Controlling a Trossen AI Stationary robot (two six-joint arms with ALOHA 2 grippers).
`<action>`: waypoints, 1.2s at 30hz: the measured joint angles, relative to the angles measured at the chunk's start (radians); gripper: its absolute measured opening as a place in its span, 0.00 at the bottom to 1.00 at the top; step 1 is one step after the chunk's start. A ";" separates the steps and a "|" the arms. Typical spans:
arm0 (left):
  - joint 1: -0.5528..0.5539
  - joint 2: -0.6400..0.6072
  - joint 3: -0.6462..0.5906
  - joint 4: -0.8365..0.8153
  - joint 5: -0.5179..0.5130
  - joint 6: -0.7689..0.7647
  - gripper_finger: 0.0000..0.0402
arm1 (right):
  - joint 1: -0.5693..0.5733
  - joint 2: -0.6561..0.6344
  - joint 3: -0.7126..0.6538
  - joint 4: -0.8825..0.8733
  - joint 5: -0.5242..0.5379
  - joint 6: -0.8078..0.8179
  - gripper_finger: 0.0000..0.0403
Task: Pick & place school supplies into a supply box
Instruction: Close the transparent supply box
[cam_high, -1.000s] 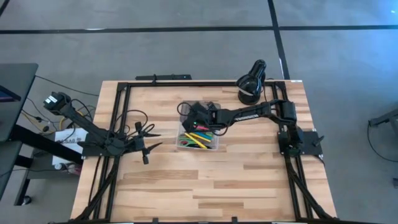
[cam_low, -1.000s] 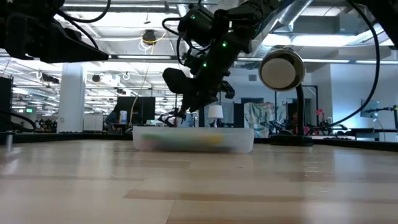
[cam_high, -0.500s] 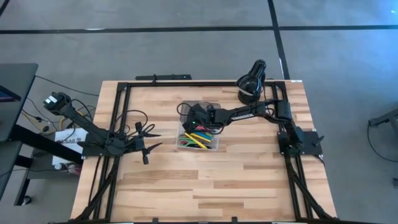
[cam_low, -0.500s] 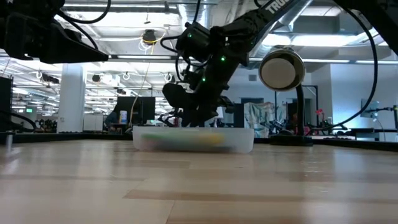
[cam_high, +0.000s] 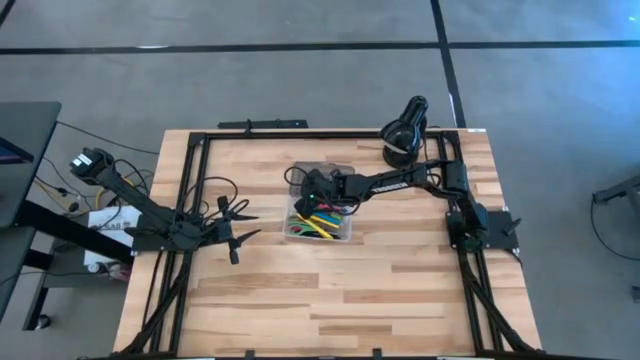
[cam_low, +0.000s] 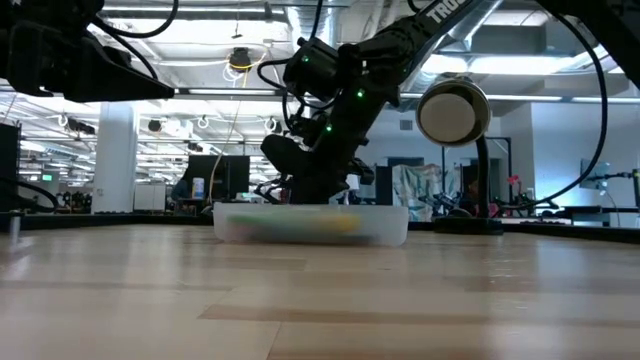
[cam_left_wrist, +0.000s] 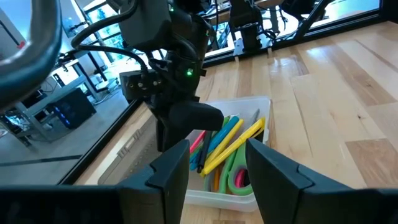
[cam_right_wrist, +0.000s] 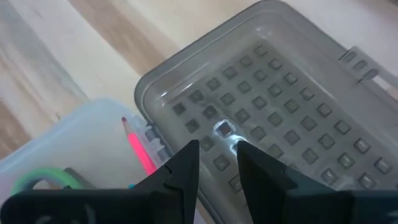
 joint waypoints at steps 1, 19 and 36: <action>0.000 0.000 0.000 0.000 0.000 0.000 0.38 | 0.000 0.000 0.000 -0.002 -0.008 -0.007 0.25; 0.000 0.000 0.000 0.000 0.001 -0.004 0.38 | 0.093 0.000 0.001 -0.012 -0.068 -0.212 0.25; 0.001 0.001 0.001 -0.079 -0.033 -0.055 0.38 | 0.246 0.000 0.002 -0.007 -0.141 -0.379 0.25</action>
